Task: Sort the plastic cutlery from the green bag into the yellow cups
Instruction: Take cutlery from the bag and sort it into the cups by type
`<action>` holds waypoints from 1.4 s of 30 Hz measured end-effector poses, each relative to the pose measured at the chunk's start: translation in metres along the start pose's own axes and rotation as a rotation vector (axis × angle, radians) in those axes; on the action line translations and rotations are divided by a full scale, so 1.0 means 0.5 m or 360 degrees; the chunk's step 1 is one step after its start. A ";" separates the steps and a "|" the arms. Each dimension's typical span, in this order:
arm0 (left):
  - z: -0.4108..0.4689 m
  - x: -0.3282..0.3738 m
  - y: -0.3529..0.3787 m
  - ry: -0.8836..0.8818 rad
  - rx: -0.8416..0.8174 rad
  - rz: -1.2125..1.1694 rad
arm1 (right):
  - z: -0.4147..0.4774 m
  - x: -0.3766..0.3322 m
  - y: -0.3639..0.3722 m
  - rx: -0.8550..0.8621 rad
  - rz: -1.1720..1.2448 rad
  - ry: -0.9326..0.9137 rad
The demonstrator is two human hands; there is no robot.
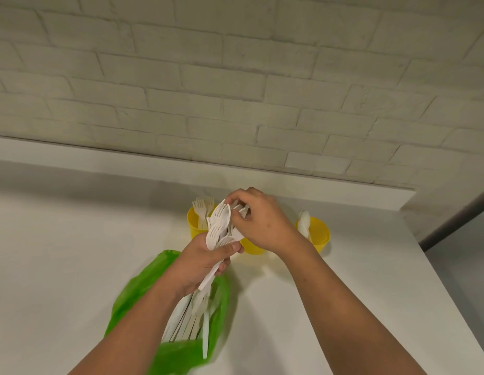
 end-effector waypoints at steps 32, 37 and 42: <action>-0.001 0.006 -0.016 -0.0072 -0.0111 0.0159 | 0.077 0.032 -0.027 -0.0573 0.0003 0.0293; -0.003 0.013 -0.008 -0.0086 -0.0192 0.0084 | 0.073 0.037 -0.045 -0.0481 0.0230 0.0326; -0.010 0.000 0.012 -0.0214 -0.0286 -0.0032 | 0.065 0.072 -0.036 -0.0356 0.0936 0.0350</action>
Point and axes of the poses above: each hand's wrist, its own z-axis towards the middle knuckle, its own y-axis out of the palm, x = y × z, the point moved 10 cm from there along z, towards the middle knuckle, and after that the axes turned 11 degrees about -x, right-handed, at the moved point
